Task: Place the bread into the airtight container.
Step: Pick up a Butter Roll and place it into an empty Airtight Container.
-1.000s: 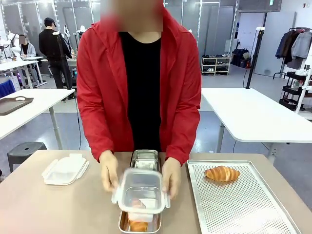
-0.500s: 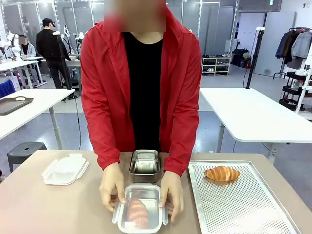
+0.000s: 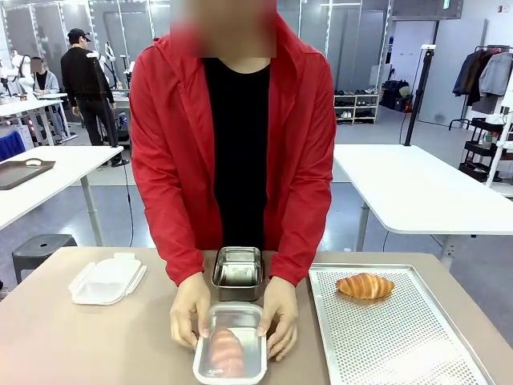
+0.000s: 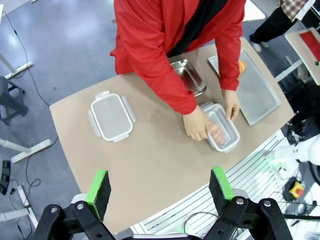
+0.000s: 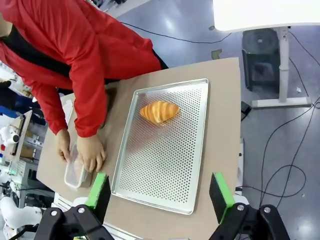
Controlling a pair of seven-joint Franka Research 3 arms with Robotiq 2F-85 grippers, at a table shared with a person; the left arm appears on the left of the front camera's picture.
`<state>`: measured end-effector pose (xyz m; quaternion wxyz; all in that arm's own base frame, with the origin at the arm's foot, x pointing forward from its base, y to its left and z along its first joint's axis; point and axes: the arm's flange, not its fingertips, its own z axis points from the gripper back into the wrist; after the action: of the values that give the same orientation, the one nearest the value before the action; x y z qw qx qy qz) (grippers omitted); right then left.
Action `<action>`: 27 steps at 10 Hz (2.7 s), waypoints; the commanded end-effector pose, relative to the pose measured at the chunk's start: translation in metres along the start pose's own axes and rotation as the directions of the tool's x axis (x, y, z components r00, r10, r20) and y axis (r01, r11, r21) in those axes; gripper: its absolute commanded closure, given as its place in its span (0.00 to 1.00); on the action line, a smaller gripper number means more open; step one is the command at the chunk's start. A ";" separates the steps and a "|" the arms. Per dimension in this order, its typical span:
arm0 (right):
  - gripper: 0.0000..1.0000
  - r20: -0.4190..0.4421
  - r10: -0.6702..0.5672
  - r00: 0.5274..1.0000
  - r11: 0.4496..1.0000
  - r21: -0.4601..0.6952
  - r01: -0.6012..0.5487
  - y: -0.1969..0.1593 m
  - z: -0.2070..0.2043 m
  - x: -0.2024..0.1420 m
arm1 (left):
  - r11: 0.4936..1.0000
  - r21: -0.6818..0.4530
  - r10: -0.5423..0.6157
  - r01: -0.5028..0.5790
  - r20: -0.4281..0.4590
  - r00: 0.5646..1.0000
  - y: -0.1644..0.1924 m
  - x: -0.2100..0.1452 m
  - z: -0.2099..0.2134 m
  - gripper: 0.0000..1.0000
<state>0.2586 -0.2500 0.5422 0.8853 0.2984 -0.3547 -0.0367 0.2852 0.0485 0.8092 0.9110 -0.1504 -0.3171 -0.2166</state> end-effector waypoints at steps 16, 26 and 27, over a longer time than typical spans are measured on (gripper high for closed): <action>0.00 -0.013 0.019 1.000 1.000 -0.002 -0.019 0.000 0.002 -0.001 | 1.000 0.000 -0.018 0.018 -0.005 1.000 -0.001 -0.001 0.001 0.00; 0.00 -0.013 0.019 1.000 1.000 -0.002 -0.019 0.000 0.002 -0.001 | 1.000 0.000 -0.018 0.018 -0.005 1.000 -0.001 -0.001 0.001 0.00; 0.00 -0.013 0.019 1.000 1.000 -0.002 -0.019 0.000 0.002 -0.001 | 1.000 0.000 -0.018 0.018 -0.005 1.000 -0.001 -0.001 0.001 0.00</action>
<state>0.2585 -0.2496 0.5423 0.8855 0.2995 -0.3535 -0.0355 0.2852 0.0485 0.8092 0.9110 -0.1504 -0.3171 -0.2166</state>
